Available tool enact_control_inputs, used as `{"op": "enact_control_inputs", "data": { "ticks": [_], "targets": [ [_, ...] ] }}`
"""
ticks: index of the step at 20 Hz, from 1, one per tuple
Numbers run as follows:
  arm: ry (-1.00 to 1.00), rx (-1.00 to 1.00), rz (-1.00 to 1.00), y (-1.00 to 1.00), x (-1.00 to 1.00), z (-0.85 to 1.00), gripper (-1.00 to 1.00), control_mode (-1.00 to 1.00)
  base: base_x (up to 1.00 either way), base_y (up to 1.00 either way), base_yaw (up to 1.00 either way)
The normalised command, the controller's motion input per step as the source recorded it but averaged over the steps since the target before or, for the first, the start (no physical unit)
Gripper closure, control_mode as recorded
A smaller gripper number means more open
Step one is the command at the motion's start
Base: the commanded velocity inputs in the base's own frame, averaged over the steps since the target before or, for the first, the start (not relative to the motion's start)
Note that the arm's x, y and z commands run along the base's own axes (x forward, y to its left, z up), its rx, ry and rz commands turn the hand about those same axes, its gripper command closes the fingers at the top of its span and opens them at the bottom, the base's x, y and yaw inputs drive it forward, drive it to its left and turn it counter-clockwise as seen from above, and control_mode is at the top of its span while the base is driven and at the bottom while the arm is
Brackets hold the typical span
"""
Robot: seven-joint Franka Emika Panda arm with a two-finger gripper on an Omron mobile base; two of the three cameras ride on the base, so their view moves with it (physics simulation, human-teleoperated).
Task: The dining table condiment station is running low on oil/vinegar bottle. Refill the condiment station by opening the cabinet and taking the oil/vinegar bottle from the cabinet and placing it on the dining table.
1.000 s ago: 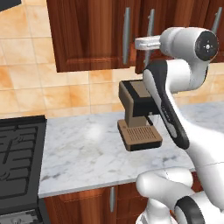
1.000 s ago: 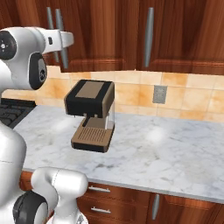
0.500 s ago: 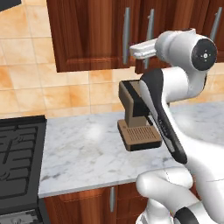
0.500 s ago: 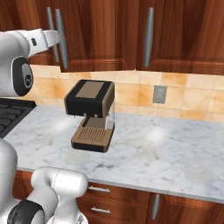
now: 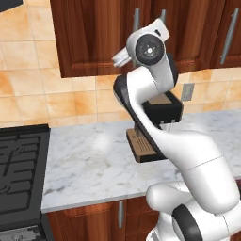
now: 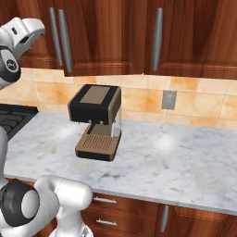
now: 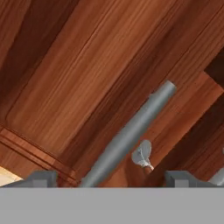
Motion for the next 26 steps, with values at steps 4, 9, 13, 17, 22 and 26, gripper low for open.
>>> {"op": "enact_control_inputs", "data": {
  "ticks": [4,9,13,17,22,26],
  "targets": [
    [0.0,-0.36,-0.14,0.0,0.52,-0.23,-1.0,-1.0,0.0,0.0,0.0],
    [0.04,-0.22,-0.03,-0.2,0.31,-0.17,-1.0,-1.0,0.0,0.0,0.0],
    [-0.03,-0.13,0.0,-0.27,-0.03,0.03,-1.0,-1.0,0.0,0.0,0.0],
    [0.02,-0.05,0.0,-0.14,0.24,-0.06,-1.0,-1.0,0.0,0.0,0.0],
    [0.1,-0.03,0.0,-0.15,0.21,-0.19,-1.0,-1.0,0.0,0.0,0.0],
    [0.14,0.0,0.0,-0.22,0.19,-0.15,-1.0,-1.0,0.0,0.0,0.0]
  ]
}}
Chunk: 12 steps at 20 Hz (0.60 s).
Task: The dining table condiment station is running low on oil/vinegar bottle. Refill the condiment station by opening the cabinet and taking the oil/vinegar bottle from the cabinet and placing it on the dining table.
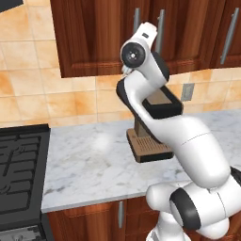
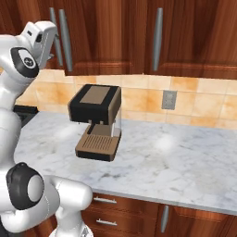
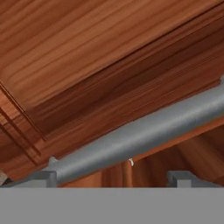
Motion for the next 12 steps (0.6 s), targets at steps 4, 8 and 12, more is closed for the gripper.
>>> {"op": "enact_control_inputs", "data": {
  "ticks": [4,8,12],
  "targets": [
    [0.05,0.0,0.0,-0.4,0.0,0.0,-1.0,-1.0,0.0,0.0,0.0],
    [0.0,-0.01,0.0,-0.65,-0.29,0.06,-1.0,-1.0,0.0,0.0,0.0],
    [-0.01,0.0,0.0,-0.88,-0.56,0.26,-1.0,-1.0,0.0,0.0,0.0]
  ]
}}
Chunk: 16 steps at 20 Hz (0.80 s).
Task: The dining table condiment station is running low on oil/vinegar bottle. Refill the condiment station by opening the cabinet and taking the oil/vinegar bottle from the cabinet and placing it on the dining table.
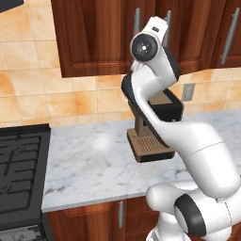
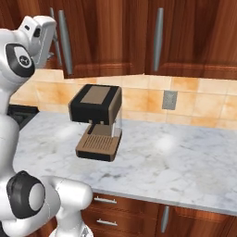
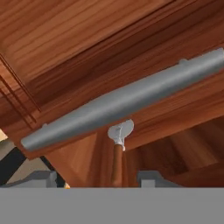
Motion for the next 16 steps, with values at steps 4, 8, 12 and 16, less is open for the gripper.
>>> {"op": "enact_control_inputs", "data": {
  "ticks": [4,8,12,16],
  "targets": [
    [-0.02,0.0,0.0,-0.98,-0.7,0.33,-1.0,-1.0,0.0,0.0,0.0],
    [0.0,0.0,-0.01,-1.0,-0.85,0.16,-1.0,-1.0,0.0,0.0,0.0],
    [0.0,0.0,-0.05,-1.0,-0.94,0.0,-1.0,-1.0,0.0,0.0,0.0],
    [0.0,0.0,-0.05,-1.0,-0.86,0.0,-1.0,-1.0,0.0,0.0,0.0]
  ]
}}
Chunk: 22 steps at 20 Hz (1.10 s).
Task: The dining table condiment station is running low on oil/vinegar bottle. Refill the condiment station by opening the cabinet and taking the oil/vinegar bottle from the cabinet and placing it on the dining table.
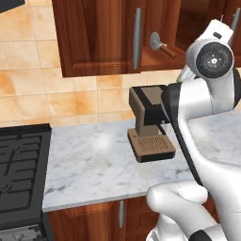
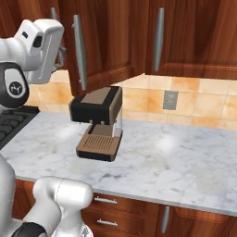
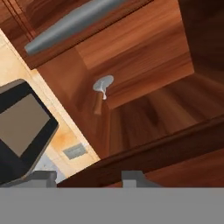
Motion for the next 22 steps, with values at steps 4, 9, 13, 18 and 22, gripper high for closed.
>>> {"op": "enact_control_inputs", "data": {
  "ticks": [4,9,13,18,22],
  "targets": [
    [0.0,0.0,-0.03,-1.0,-0.29,0.09,-1.0,-1.0,0.0,0.0,0.0],
    [0.0,0.0,-0.02,-1.0,0.0,0.22,-1.0,-1.0,0.0,0.0,0.0],
    [0.0,0.0,-0.01,-1.0,-0.02,0.06,-1.0,-1.0,0.0,0.0,0.0],
    [0.0,0.0,-0.09,-1.0,0.02,0.0,-1.0,-1.0,0.0,0.0,0.0],
    [0.02,0.01,-0.11,-0.77,0.11,0.0,-1.0,-1.0,0.0,0.0,0.0]
  ]
}}
